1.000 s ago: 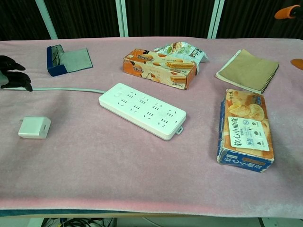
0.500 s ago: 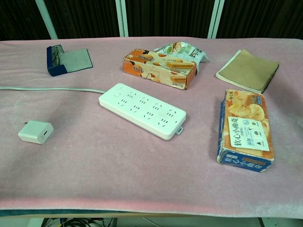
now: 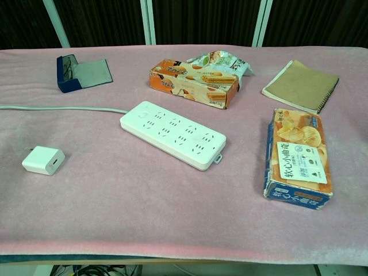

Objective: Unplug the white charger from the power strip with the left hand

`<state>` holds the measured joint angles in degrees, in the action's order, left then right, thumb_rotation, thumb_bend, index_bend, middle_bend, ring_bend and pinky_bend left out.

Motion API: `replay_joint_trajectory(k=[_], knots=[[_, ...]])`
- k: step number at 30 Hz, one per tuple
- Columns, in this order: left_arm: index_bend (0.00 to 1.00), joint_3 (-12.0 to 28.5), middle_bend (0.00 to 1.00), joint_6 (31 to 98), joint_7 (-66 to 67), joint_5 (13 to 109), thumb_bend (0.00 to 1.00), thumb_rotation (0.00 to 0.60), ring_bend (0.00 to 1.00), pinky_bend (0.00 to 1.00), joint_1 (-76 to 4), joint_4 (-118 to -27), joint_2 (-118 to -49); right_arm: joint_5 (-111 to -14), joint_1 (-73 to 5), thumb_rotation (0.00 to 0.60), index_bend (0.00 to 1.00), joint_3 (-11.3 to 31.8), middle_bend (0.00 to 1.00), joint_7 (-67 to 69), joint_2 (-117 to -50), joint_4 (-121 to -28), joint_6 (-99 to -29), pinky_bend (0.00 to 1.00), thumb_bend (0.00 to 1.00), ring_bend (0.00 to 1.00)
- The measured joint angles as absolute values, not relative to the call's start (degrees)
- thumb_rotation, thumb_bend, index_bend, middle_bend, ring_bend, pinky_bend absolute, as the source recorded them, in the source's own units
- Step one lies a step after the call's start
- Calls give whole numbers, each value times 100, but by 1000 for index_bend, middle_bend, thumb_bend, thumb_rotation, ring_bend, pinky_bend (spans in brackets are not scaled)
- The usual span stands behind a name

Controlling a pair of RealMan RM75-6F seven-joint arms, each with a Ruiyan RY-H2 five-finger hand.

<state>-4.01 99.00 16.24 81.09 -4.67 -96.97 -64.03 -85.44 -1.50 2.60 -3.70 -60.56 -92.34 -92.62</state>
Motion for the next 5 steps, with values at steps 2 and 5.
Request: replay_joint_trajectory(k=[2, 5], knots=[[82, -438, 65, 9873, 1533, 8074, 98, 600, 0, 0, -377, -9695, -6436, -8787, -85, 600, 0, 90, 34, -527, -6180, -9307, -9294, 85, 186, 52], [59, -494, 50, 9745, 1417, 8178, 98, 600, 0, 0, -351, -9705, -6403, -9004, -70, 600, 0, -34, 34, -729, -6288, -9433, -9253, 85, 186, 52]])
